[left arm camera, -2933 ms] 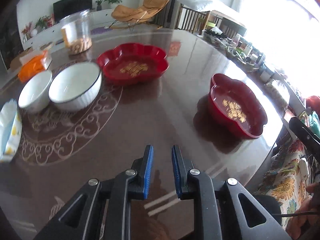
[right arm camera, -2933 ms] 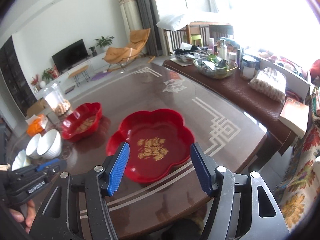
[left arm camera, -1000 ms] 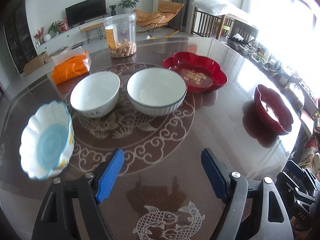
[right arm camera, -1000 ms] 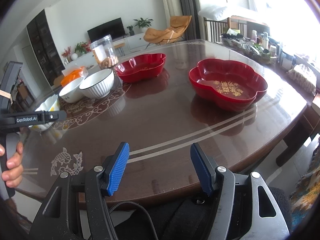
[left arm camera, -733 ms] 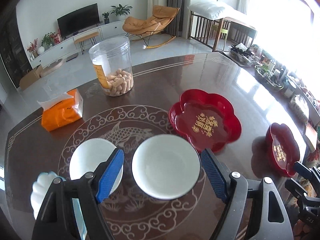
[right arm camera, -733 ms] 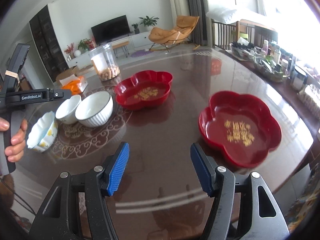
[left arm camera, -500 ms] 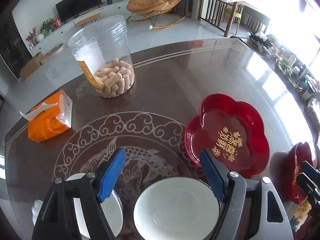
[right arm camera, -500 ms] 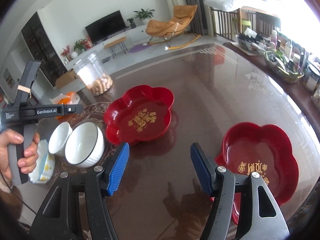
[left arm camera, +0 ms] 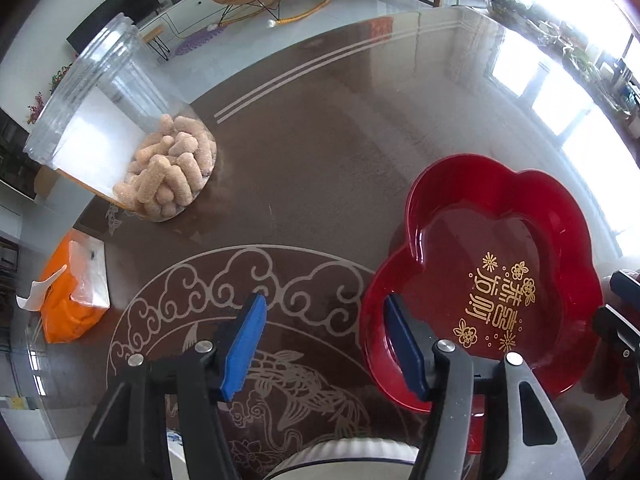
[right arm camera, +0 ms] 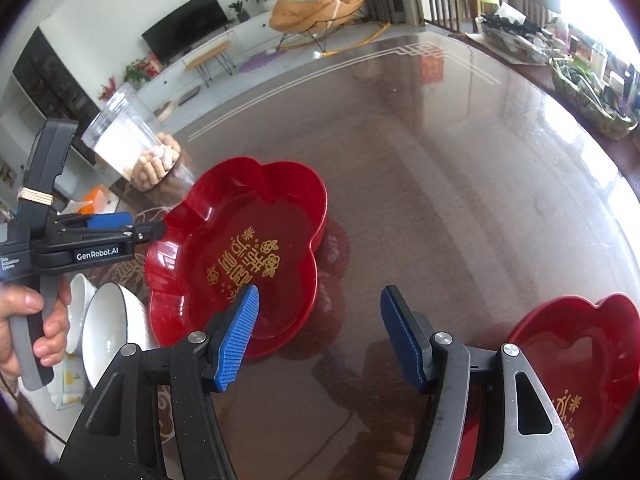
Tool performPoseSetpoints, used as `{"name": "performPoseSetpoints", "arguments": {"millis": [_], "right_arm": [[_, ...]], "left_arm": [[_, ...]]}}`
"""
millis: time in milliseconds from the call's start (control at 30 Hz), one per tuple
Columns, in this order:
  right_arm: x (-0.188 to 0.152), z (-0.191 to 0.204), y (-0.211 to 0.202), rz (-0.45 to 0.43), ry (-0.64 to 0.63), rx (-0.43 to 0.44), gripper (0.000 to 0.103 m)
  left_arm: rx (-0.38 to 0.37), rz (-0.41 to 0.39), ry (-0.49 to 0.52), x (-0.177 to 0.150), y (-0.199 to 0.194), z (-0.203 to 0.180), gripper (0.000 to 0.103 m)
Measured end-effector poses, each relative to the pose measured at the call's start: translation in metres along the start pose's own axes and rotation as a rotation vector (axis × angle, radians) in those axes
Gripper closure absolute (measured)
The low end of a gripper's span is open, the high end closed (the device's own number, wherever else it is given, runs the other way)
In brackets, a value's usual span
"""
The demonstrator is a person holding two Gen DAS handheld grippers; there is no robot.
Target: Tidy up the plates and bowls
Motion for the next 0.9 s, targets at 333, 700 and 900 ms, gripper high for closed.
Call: {"name": "performPoseSetpoints", "arguments": {"millis": [333,700,900], "right_arm": [[0.004,-0.003,0.025,0.077,-0.006,0.024,0.088],[0.012,-0.003,-0.032,0.017,-0.021,0.074,0.093],[0.016,-0.014,-0.085,-0.016,-0.007,0.082,0.093]], "left_arm": [[-0.048,0.036,-0.007,0.001,0.004,-0.025,0.087],[-0.117,-0.074,-0.046,-0.013,-0.071,-0.024,0.088],[-0.198,-0.127,-0.01,-0.025,-0.133,-0.055,0.088]]}}
Point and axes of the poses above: each gripper's, at about its wrist camera, not at the fingertips, and y roughly the way its jaws point, z to its left, x to its top, the point moved 4 cm from there along y, roughly the way its jaws point, and after that the axes turned 7 degrees about x, right-handed, at the moved point
